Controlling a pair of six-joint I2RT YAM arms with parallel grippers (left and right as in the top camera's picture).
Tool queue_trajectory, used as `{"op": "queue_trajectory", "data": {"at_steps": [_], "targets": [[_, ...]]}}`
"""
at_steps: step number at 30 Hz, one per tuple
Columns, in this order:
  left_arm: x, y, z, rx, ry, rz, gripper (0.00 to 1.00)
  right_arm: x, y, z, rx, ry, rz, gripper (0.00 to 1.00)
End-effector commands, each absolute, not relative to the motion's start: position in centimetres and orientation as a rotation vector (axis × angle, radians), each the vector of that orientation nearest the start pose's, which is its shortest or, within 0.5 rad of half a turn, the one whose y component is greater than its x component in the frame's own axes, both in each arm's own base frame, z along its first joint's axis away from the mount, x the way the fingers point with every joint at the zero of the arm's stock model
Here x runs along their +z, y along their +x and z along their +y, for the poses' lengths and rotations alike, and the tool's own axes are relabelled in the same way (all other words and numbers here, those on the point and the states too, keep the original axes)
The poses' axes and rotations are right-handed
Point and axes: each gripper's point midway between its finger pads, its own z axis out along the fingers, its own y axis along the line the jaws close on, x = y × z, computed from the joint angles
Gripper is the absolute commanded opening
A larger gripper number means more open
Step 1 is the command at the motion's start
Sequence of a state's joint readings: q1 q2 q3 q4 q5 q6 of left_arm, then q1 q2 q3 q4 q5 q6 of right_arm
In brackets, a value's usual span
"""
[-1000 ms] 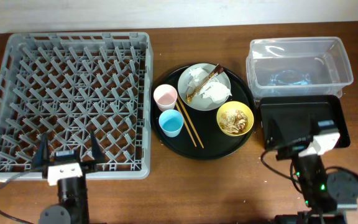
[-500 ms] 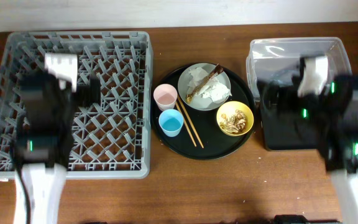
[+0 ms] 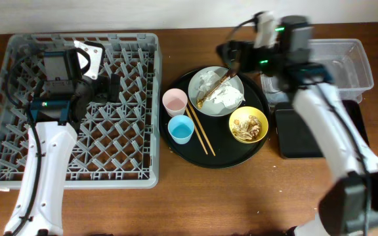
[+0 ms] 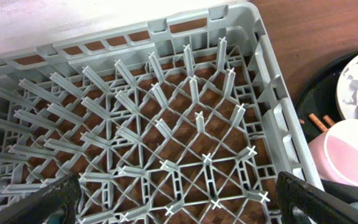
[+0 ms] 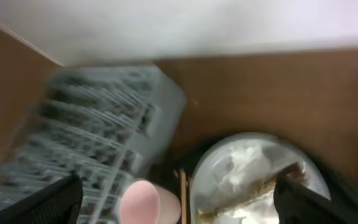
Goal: Sort waste into correct bins and load items into the dishwasher rack
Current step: 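Grasp the gold wrapper and tissue on the white plate with right gripper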
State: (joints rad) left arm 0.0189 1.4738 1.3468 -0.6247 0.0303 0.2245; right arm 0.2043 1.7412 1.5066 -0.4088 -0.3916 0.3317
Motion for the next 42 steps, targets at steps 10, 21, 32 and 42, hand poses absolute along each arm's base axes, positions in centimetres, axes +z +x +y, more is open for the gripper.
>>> {"op": "queue_trajectory", "data": {"at_steps": [10, 21, 32, 42], "targets": [[24.5, 42.8, -0.2, 0.073, 0.280, 2.290, 0.99, 13.5, 51.4, 18.1, 0.134, 0.331, 2.700, 0.99], [23.8, 42.1, -0.2, 0.067, 0.284, 2.331, 0.99, 6.5, 51.3, 16.7, -0.040, 0.399, 2.790, 0.98], [23.8, 42.1, -0.2, 0.067, 0.284, 2.331, 0.99, 1.4, 49.0, 16.0, -0.093, 0.407, 2.886, 0.86], [23.8, 42.1, -0.2, 0.067, 0.284, 2.331, 0.99, 0.3, 49.0, 16.0, -0.090, 0.401, 2.883, 0.04]]}}
